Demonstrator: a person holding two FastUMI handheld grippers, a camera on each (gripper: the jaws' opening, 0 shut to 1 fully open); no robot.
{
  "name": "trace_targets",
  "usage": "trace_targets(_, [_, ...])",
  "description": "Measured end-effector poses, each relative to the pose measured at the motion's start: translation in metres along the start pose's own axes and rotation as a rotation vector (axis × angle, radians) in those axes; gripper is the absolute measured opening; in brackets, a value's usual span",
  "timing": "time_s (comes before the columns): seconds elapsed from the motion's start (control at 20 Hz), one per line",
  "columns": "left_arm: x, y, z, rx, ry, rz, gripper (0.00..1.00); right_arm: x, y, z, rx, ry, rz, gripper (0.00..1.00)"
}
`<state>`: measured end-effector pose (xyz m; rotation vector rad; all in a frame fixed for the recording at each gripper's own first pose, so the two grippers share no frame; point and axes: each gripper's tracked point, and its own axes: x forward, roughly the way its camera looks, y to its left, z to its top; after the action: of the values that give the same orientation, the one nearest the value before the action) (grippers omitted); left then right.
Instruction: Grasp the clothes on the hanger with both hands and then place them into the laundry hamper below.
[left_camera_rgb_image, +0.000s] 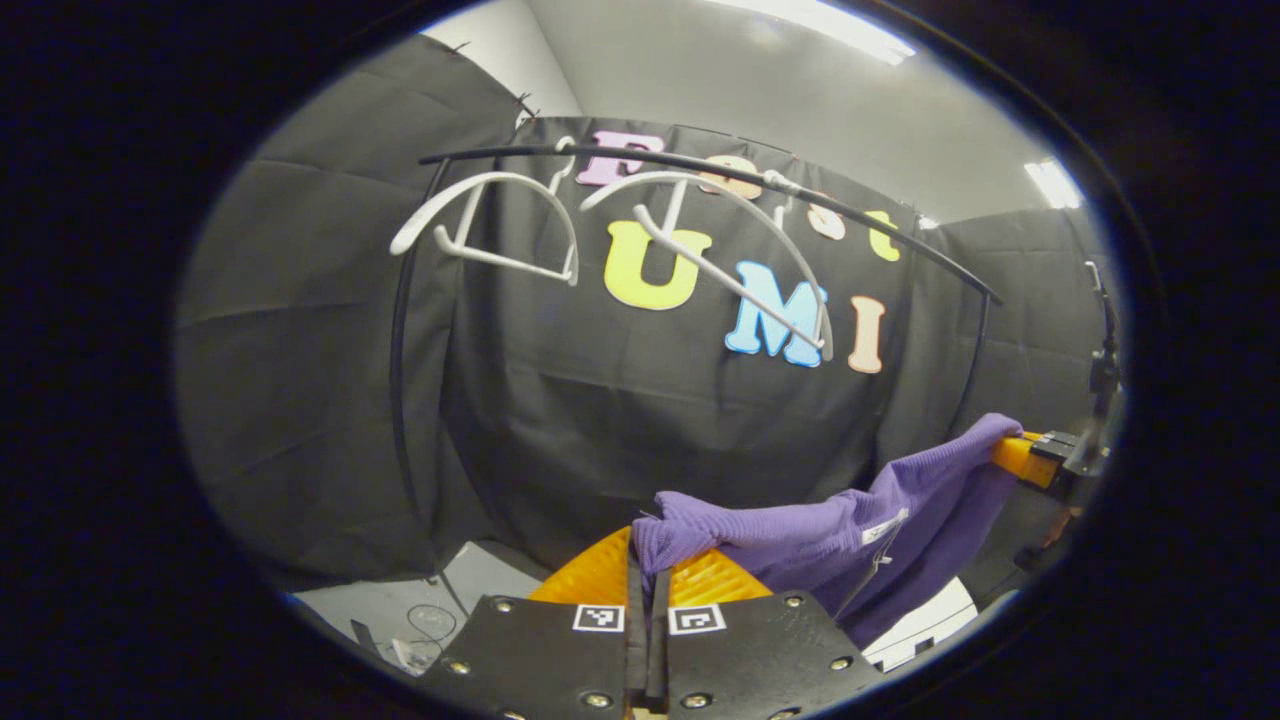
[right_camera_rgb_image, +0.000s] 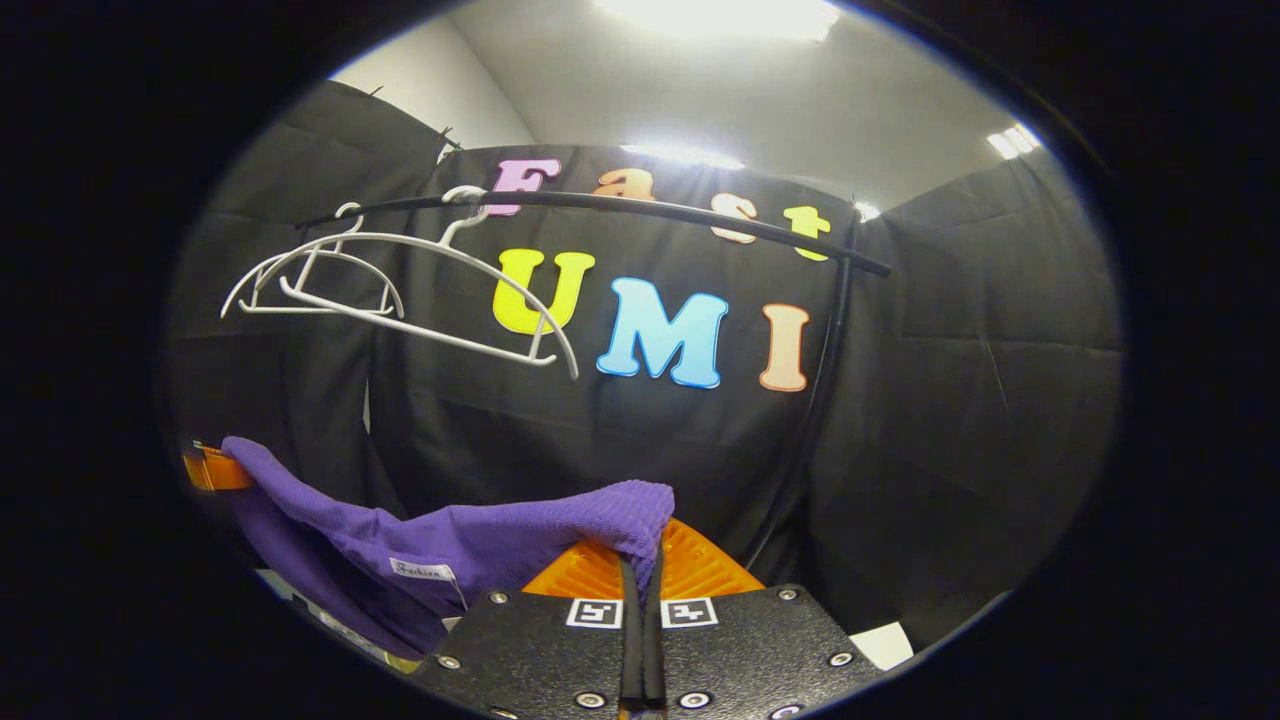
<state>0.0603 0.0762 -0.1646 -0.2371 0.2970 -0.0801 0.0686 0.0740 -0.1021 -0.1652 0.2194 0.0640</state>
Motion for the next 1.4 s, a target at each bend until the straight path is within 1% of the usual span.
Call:
trace_targets(0.1, [-0.009, 0.008, -0.017, 0.002, 0.033, 0.008, 0.05, -0.014, 0.014, -0.017, 0.02, 0.041, 0.017, 0.0])
trace_targets(0.15, [-0.012, 0.01, -0.024, 0.006, 0.047, 0.013, 0.01, -0.021, 0.021, -0.028, 0.03, 0.067, 0.032, 0.0])
trace_targets(0.2, [-0.018, 0.011, -0.035, 0.006, 0.067, 0.016, 0.01, -0.026, 0.028, -0.039, 0.04, 0.096, 0.045, 0.0])
trace_targets(0.25, [-0.024, 0.011, -0.048, 0.003, 0.091, 0.018, 0.05, -0.03, 0.033, -0.051, 0.053, 0.131, 0.06, 0.0])
trace_targets(0.3, [-0.027, 0.011, -0.06, -0.001, 0.115, 0.013, 0.01, -0.034, 0.038, -0.064, 0.067, 0.166, 0.071, 0.0])
trace_targets(0.4, [-0.026, 0.009, -0.082, 0.008, 0.156, -0.002, 0.01, -0.039, 0.048, -0.092, 0.099, 0.229, 0.093, 0.0])
trace_targets(0.55, [-0.025, 0.017, -0.121, 0.023, 0.251, 0.024, 0.01, -0.053, 0.069, -0.141, 0.173, 0.382, 0.146, 0.0])
trace_targets(0.65, [-0.027, 0.008, -0.164, 0.005, 0.329, 0.005, 0.01, -0.062, 0.08, -0.175, 0.194, 0.468, 0.166, 0.0])
trace_targets(0.7, [-0.027, 0.006, -0.179, 0.013, 0.36, -0.005, 0.01, -0.064, 0.085, -0.191, 0.196, 0.507, 0.176, 0.0])
trace_targets(0.75, [-0.025, 0.004, -0.192, 0.028, 0.384, -0.018, 0.06, -0.065, 0.089, -0.208, 0.2, 0.548, 0.184, 0.0])
trace_targets(0.8, [-0.023, 0.001, -0.203, 0.042, 0.405, -0.033, 0.01, -0.067, 0.094, -0.223, 0.21, 0.596, 0.193, 0.0])
trace_targets(0.85, [-0.02, -0.006, -0.212, 0.05, 0.426, -0.052, 0.01, -0.065, 0.099, -0.24, 0.23, 0.638, 0.197, 0.01])
trace_targets(0.95, [-0.016, -0.018, -0.232, 0.064, 0.472, -0.093, 0.01, -0.065, 0.109, -0.26, 0.27, 0.69, 0.204, 0.0])
trace_targets(1.1, [-0.003, -0.028, -0.256, 0.107, 0.518, -0.125, 0.01, -0.061, 0.127, -0.283, 0.289, 0.74, 0.221, 0.0])
trace_targets(1.25, [0.005, -0.03, -0.287, 0.11, 0.574, -0.138, 0.01, -0.062, 0.141, -0.303, 0.275, 0.775, 0.248, 0.0])
trace_targets(1.4, [0.007, -0.026, -0.304, 0.144, 0.613, -0.151, 0.01, -0.07, 0.143, -0.322, 0.241, 0.814, 0.267, 0.01])
